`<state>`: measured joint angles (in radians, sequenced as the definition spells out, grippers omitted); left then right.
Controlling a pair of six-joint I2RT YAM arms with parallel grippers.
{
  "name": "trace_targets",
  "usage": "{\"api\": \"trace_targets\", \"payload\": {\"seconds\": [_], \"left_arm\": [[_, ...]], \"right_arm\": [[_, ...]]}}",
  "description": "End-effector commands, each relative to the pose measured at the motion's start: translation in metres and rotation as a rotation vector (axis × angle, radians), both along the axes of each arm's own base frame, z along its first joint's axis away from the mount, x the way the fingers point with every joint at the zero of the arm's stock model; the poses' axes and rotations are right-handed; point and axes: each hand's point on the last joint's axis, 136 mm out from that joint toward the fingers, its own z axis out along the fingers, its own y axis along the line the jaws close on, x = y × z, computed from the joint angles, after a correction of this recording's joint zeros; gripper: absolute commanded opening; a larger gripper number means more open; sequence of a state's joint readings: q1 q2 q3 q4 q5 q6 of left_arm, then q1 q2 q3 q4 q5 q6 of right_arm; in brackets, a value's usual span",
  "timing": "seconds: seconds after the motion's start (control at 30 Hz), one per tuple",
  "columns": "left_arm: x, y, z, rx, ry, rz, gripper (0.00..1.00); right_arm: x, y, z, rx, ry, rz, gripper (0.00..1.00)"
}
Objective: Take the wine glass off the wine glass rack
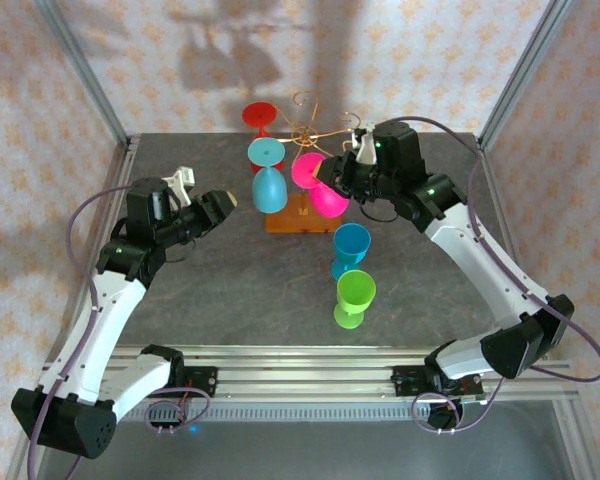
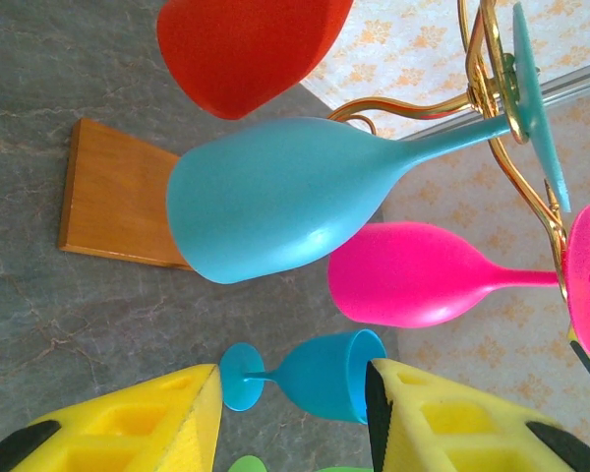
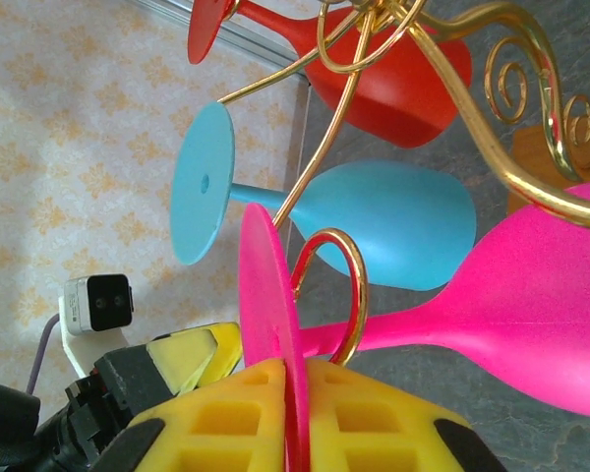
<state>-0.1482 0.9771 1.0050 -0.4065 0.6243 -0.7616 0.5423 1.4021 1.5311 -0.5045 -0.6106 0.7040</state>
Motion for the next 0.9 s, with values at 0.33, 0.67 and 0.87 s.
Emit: {"api": "trace_targets", "payload": {"seconds": [0.33, 0.67, 0.87], "left_arm": [[-0.002, 0.001, 0.01, -0.017, -0.034, 0.001, 0.43], [-0.002, 0.002, 0.012, -0.009, -0.039, 0.0, 0.43], [-0.003, 0.003, 0.013, -0.002, -0.042, 0.001, 0.43]], "right_arm": [[0.001, 0.007, 0.026, 0.096, -0.005, 0.016, 0.0], [0.004, 0.011, 0.043, 0.157, -0.01, 0.011, 0.0], [0.005, 0.012, 0.051, 0.187, -0.016, 0.008, 0.0]]}}
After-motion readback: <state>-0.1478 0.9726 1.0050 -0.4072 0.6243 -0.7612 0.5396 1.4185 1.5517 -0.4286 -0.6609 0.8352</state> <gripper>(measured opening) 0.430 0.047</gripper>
